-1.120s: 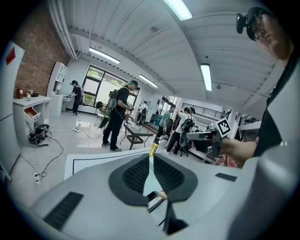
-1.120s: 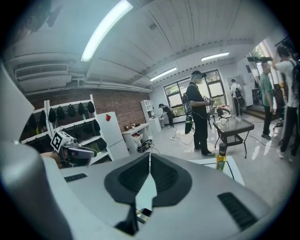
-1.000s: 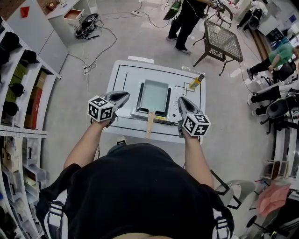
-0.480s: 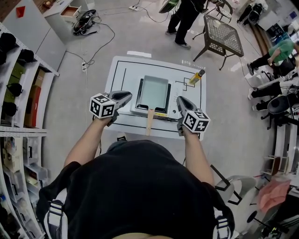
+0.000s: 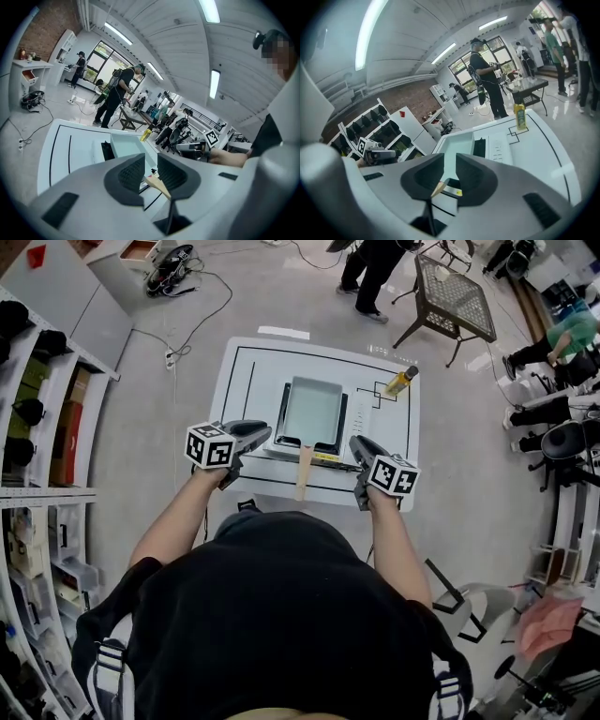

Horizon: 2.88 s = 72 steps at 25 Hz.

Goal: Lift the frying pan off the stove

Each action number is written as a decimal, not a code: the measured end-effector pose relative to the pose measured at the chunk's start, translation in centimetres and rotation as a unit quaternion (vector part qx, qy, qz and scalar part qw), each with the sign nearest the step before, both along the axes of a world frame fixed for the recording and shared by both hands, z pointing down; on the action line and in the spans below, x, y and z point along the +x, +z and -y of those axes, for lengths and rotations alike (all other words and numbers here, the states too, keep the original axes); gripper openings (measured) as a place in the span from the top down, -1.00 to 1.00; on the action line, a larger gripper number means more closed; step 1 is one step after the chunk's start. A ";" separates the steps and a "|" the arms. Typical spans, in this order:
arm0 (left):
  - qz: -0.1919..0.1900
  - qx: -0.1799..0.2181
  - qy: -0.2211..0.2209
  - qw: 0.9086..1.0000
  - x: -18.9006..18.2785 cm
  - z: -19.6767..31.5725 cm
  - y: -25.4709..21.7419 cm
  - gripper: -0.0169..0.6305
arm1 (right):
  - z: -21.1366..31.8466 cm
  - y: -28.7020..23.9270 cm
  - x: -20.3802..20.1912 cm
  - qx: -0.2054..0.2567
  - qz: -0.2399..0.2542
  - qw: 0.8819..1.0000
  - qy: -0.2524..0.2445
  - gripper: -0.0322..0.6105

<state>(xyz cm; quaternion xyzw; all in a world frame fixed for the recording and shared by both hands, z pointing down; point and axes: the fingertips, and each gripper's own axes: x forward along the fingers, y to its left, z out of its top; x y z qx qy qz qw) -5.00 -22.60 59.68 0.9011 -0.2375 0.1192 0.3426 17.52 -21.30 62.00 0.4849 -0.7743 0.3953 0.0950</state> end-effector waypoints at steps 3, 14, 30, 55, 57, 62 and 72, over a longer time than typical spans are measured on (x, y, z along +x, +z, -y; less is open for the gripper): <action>-0.005 -0.014 0.003 1.000 0.4 -0.3 0.9 0.64 | -0.5 1.7 -0.4 -0.024 0.016 1.000 -0.007 0.60; -0.027 -0.091 0.047 0.994 3.1 -3.4 5.1 0.46 | -2.3 5.4 -2.1 -0.077 0.068 0.995 -0.015 0.52; -0.084 -0.210 0.096 0.969 7.2 -6.7 9.2 0.29 | -3.6 8.8 -6.3 -0.152 0.206 0.966 -0.035 0.26; -0.142 -0.324 0.158 0.922 12.0 -12.1 11.3 0.19 | -4.8 11.0 -11.6 -0.243 0.346 0.902 -0.085 0.17; -0.146 -0.328 0.160 0.919 12.3 -12.2 11.3 0.19 | -4.7 11.0 -11.8 -0.246 0.357 0.897 -0.087 0.17; -0.155 -0.340 0.165 0.913 12.7 -12.6 11.4 0.20 | -4.6 11.0 -12.7 -0.251 0.381 0.884 -0.101 0.17; -0.170 -0.353 0.183 0.902 12.8 -13.2 10.9 0.45 | -4.3 10.7 -13.4 -0.255 0.414 0.865 -0.122 0.36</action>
